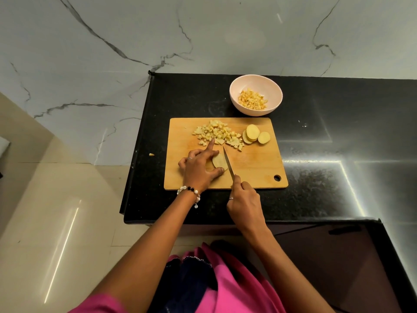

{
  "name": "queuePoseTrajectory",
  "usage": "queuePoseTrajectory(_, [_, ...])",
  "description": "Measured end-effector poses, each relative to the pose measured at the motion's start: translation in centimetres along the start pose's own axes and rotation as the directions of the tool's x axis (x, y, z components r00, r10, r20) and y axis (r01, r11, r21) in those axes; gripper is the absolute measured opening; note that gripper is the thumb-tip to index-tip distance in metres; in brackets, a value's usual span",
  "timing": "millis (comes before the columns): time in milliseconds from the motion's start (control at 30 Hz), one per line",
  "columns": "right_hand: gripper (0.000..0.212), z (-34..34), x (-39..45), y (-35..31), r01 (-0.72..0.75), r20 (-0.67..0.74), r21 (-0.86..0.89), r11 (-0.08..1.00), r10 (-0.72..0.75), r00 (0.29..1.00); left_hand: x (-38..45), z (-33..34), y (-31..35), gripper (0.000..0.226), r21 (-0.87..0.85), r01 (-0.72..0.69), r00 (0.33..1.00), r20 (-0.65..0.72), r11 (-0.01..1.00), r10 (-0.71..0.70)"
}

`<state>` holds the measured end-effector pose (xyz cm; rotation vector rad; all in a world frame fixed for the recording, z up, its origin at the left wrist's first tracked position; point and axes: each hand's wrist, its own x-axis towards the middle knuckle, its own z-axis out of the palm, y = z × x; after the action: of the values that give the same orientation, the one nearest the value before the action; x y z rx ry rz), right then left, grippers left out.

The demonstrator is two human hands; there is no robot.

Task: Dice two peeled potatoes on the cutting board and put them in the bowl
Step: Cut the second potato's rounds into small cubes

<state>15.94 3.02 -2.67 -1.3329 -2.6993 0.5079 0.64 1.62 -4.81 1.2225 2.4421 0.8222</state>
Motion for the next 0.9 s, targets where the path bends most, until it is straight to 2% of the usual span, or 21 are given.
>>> queuePoseTrajectory(433, [0.055, -0.2, 2.4, -1.1, 0.016, 0.109, -0.055, 0.998, -0.01, 0.994, 0.2, 0.1, 0.1, 0.086, 0.008, 0.01, 1.0, -0.014, 1.0, -0.01])
queuePoseTrajectory(667, [0.061, 1.0, -1.6, -0.3, 0.032, 0.046, -0.081, 0.996, -0.029, 0.999, 0.0, 0.3, 0.0, 0.087, -0.002, -0.001, 0.999, -0.035, 1.0, 0.001])
queuePoseTrajectory(800, [0.055, 0.0, -1.3, -0.5, 0.008, 0.096, -0.004, 1.0, -0.008, 0.995, 0.0, 0.2, -0.3, 0.09, -0.016, -0.018, 1.0, -0.012, 1.0, 0.017])
queuePoseTrajectory(900, [0.053, -0.1, -0.7, -0.3, 0.006, 0.041, -0.005, 1.0, -0.005, 0.999, -0.1, 0.0, -0.6, 0.093, -0.05, -0.035, 0.999, -0.009, 0.998, 0.035])
